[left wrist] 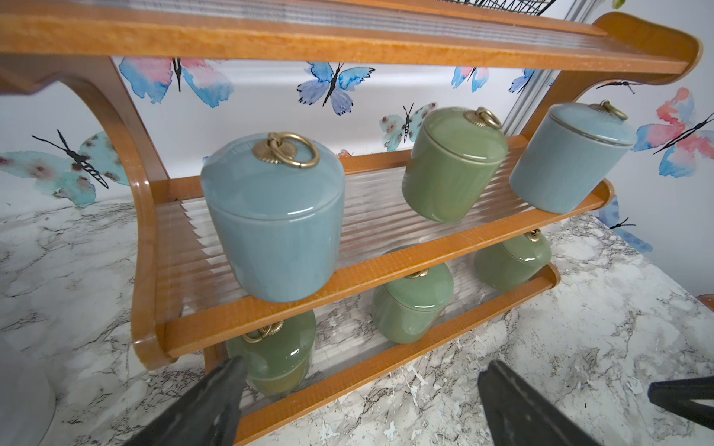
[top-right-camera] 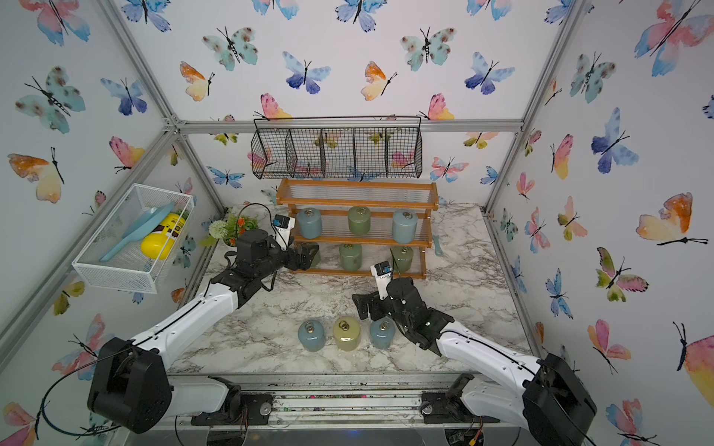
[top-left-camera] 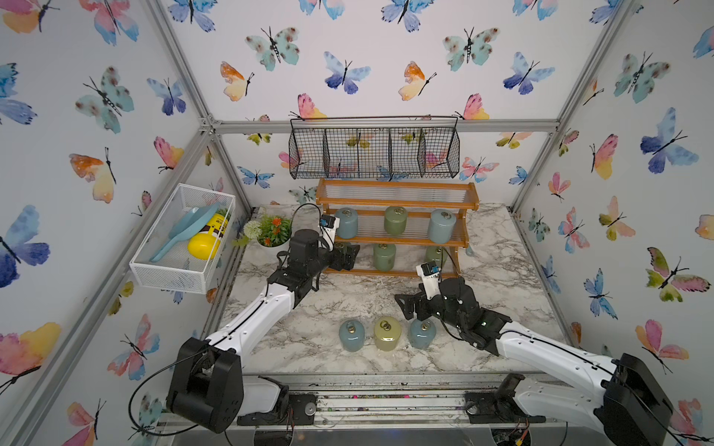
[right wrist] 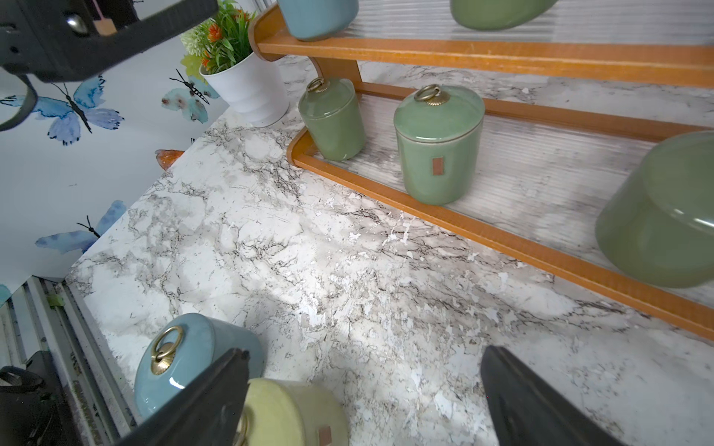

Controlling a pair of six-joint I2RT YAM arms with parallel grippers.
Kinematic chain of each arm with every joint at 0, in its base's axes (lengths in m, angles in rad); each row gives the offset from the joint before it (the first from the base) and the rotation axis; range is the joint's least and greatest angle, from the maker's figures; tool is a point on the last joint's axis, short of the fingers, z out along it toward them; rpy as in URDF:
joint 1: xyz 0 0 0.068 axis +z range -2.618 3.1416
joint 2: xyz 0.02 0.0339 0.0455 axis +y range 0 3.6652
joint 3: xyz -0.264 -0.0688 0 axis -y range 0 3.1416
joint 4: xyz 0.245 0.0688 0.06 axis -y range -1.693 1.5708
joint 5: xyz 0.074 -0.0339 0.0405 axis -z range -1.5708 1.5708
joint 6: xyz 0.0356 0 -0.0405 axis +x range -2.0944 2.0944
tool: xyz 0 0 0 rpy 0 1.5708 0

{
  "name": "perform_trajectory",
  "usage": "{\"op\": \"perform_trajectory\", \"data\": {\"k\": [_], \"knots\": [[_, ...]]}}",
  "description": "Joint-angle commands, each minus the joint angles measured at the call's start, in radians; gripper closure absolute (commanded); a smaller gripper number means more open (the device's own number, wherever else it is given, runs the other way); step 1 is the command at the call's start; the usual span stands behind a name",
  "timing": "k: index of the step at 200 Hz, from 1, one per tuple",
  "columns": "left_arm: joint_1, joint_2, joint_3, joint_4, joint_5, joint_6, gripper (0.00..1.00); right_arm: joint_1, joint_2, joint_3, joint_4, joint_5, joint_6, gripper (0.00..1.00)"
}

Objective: Remove the tea canisters from the shelf
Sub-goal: Pick up the tea canister from the shelf.

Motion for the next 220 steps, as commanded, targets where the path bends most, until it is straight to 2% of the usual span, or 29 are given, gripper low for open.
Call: {"op": "perform_trajectory", "data": {"k": [1,72,151,220], "knots": [[0.006,0.005,0.001,0.037,-0.013,0.03,0.02,0.004,0.009,0.037,-0.018,-0.019,-0.026,0.0],[0.021,0.145,0.114,0.084,0.003,0.044,0.02,0.004,0.002,0.022,-0.005,0.001,-0.023,0.01],[0.039,0.248,0.209,0.087,-0.049,0.052,0.01,0.005,-0.028,-0.005,-0.011,0.008,-0.021,0.01],[0.05,0.343,0.296,0.101,-0.009,0.055,0.02,0.004,-0.057,-0.032,-0.009,0.014,-0.004,0.0]]}}
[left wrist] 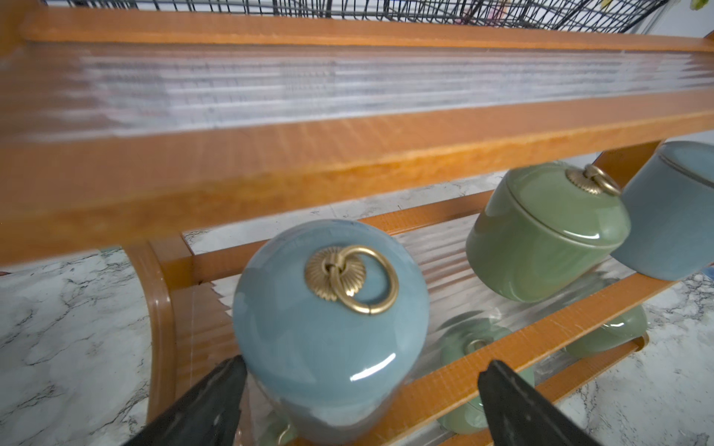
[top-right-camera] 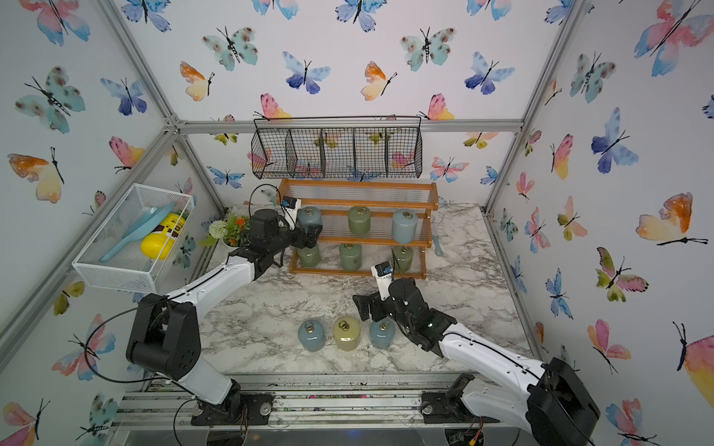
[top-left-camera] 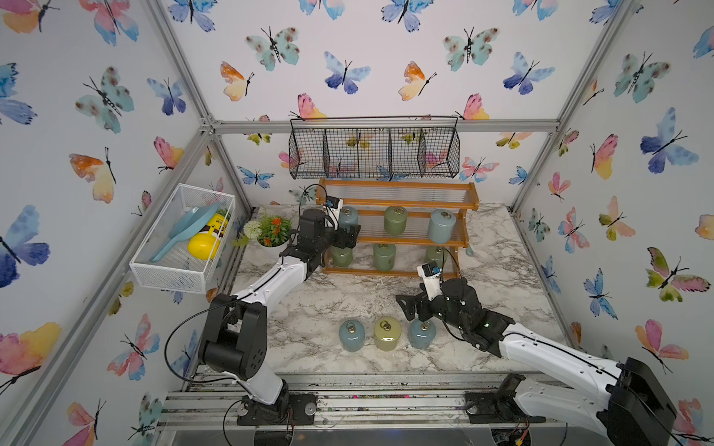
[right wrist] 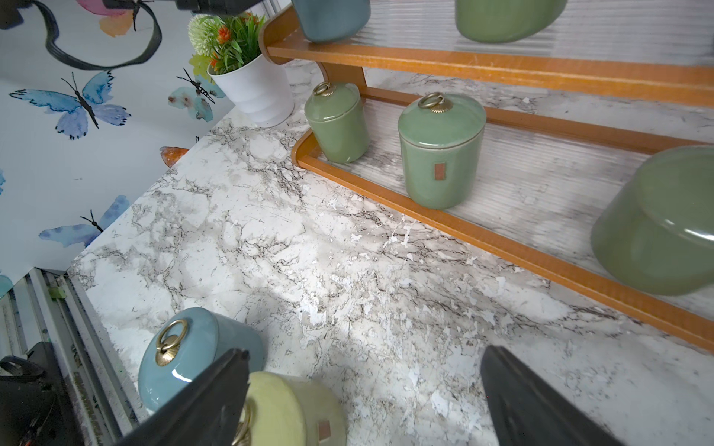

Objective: Remove the tea canisters from the shelf
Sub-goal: Pick up the tea canister from the shelf.

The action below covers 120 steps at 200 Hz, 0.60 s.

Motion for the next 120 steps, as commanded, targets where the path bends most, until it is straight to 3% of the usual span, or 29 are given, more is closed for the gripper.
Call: {"op": "perform_trajectory", "data": {"k": [1,120], "knots": [[0.004,0.038,0.04,0.027,0.015,0.011,0.02,0.004,-0.017,-0.012,-0.001,0.013,0.012,0.01],[0.003,0.156,0.107,0.088,0.011,0.029,0.02,0.005,-0.021,-0.025,-0.003,0.015,0.022,0.01]]}}
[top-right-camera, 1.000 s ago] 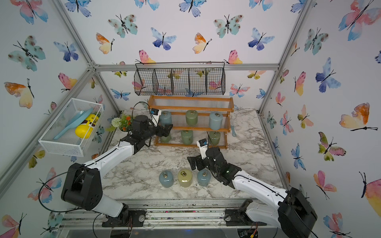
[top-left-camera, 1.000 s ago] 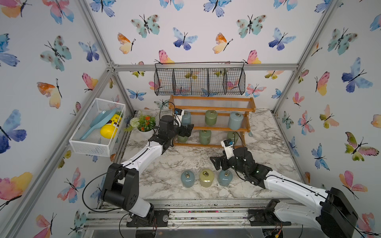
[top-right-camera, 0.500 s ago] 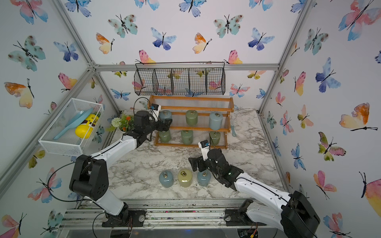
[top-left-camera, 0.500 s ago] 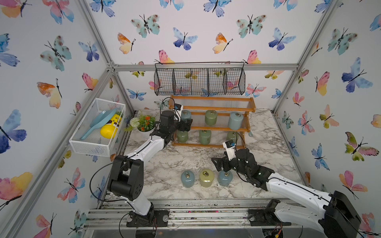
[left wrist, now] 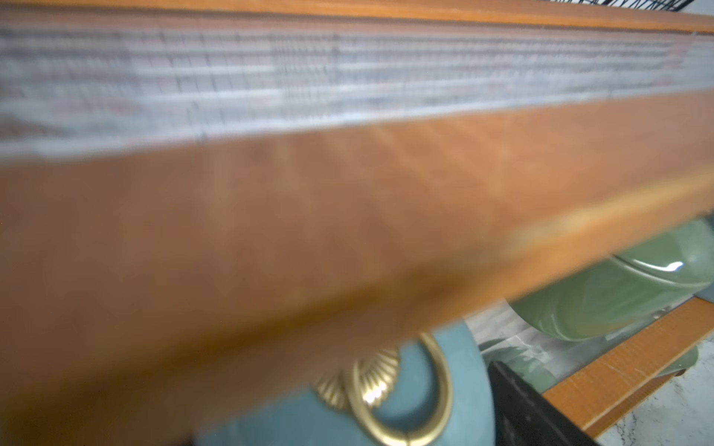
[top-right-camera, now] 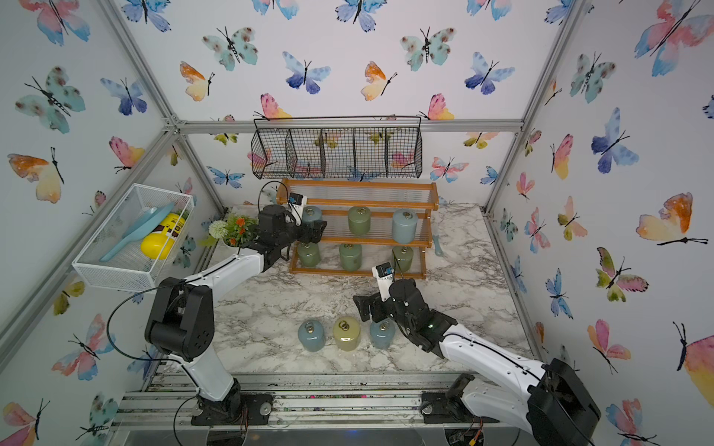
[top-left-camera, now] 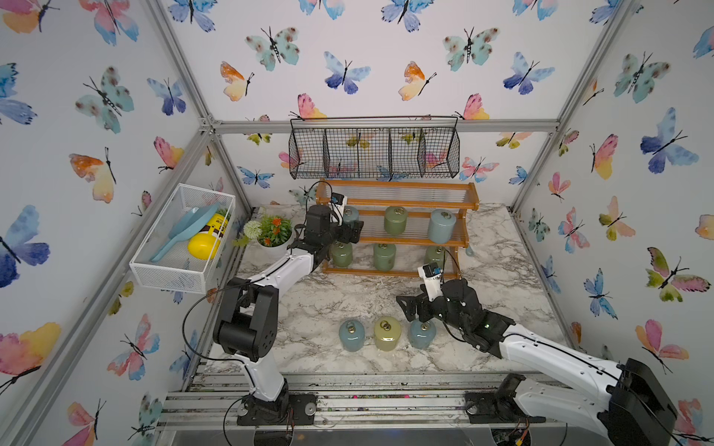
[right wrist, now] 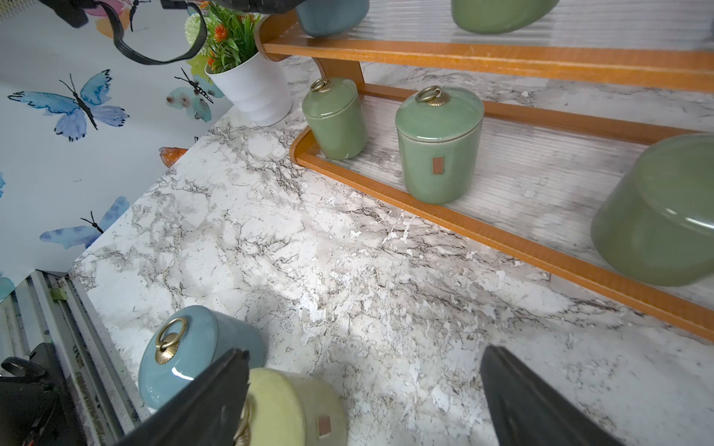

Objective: Remove the tea canisters from the shelf
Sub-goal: Pick up the tea canister from the shelf.

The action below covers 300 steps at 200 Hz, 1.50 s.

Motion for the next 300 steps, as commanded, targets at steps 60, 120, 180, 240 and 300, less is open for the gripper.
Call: {"op": "perform_trajectory", "data": {"k": [60,120,180,240,300], "knots": [[0.003,0.07,0.052,0.057,-0.005,0.024,0.01,0.004,-0.013,-0.016,-0.001,0.015,0.015,0.0],[0.003,0.073,0.045,0.077,0.043,0.043,0.14,0.004,-0.017,-0.022,-0.003,0.015,0.02,0.01],[0.003,0.026,0.028,0.082,0.076,0.054,0.23,0.004,-0.031,-0.03,-0.006,0.013,0.023,0.01],[0.0,-0.134,-0.09,0.099,0.127,0.056,0.24,0.005,-0.044,-0.036,-0.008,0.012,0.023,0.01],[-0.011,-0.329,-0.269,0.087,0.113,0.036,0.24,0.004,-0.055,-0.034,-0.014,-0.002,0.019,0.01]]}}
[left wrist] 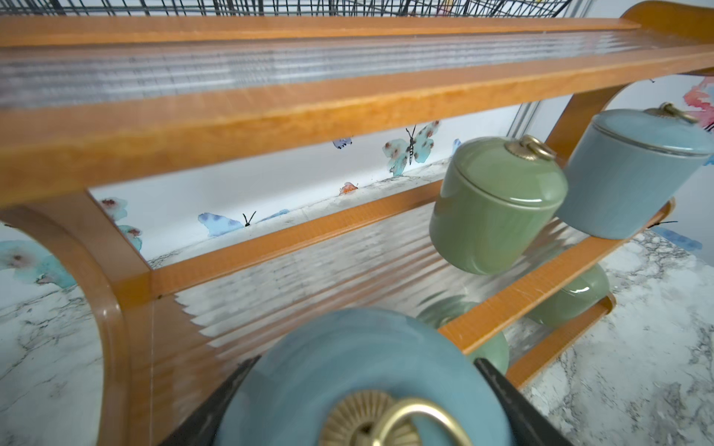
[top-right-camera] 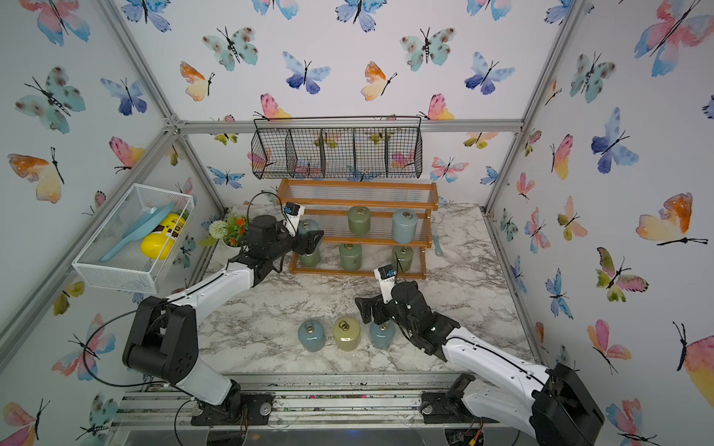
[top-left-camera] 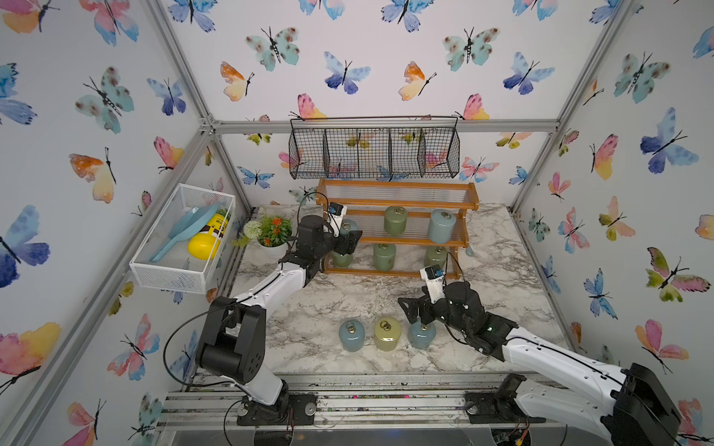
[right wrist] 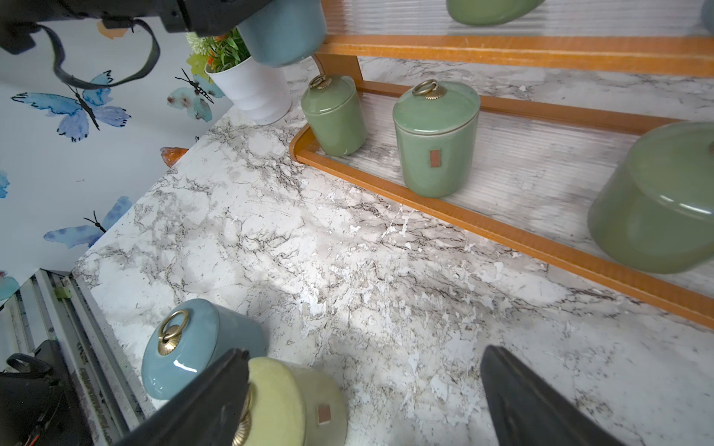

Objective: Remove the tea canisters from the shelf
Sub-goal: Pick up the tea canister from the shelf.

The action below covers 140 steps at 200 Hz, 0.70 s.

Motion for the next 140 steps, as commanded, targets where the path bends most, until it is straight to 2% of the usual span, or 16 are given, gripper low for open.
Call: {"op": "perform_trajectory", "data": {"k": [1,82,140], "knots": [[-0.009,-0.12,-0.053,0.044,0.016,-0.014,0.24,0.004,-0.022,-0.013,-0.007,-0.002,0.008,0.01],[-0.013,-0.418,-0.352,-0.013,-0.051,-0.061,0.23,0.005,-0.083,-0.025,-0.056,0.022,-0.009,0.01],[-0.024,-0.574,-0.523,-0.039,-0.1,-0.124,0.22,0.004,-0.11,-0.047,-0.073,0.025,-0.012,0.0]]}}
